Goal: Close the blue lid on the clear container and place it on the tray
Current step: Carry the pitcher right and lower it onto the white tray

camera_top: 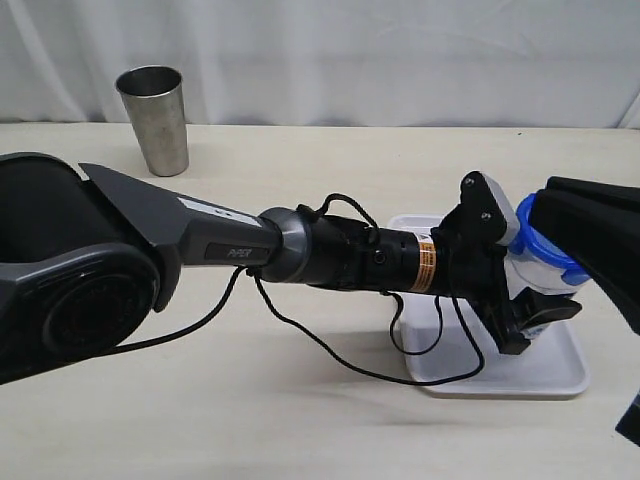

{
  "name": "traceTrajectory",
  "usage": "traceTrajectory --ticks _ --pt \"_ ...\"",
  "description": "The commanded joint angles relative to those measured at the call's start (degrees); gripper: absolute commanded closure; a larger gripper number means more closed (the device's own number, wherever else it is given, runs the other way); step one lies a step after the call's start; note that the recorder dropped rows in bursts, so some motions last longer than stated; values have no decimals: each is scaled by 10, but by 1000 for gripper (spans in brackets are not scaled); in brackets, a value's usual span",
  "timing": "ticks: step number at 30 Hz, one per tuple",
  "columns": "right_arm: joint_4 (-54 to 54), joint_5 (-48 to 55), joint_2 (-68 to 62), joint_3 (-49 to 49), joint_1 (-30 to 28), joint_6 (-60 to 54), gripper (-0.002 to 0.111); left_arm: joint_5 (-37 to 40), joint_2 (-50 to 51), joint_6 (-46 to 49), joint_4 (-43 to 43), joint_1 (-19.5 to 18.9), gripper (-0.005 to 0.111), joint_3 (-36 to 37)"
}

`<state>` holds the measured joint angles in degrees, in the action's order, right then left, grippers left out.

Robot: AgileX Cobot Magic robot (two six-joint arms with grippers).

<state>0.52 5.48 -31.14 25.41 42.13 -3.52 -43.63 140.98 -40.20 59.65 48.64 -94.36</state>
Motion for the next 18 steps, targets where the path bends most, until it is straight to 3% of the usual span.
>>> traceTrajectory --ticks 1,5,8,9,12,18 --pt "-1 0 1 -1 0 1 104 -10 -6 -5 -4 -2 107 -7" --pt "-1 0 1 -1 0 1 104 -15 -6 -5 -4 -2 104 -7" --pt "-1 0 1 -1 0 1 104 -15 -6 -5 -4 -2 77 -7" --pt "-1 0 1 -1 0 1 104 -12 -6 -5 -4 -2 56 -7" --pt "-1 0 1 -1 0 1 104 14 -6 -5 -4 -2 20 -7" --pt "-1 3 1 -1 0 1 104 11 -6 -5 -4 -2 16 -7"
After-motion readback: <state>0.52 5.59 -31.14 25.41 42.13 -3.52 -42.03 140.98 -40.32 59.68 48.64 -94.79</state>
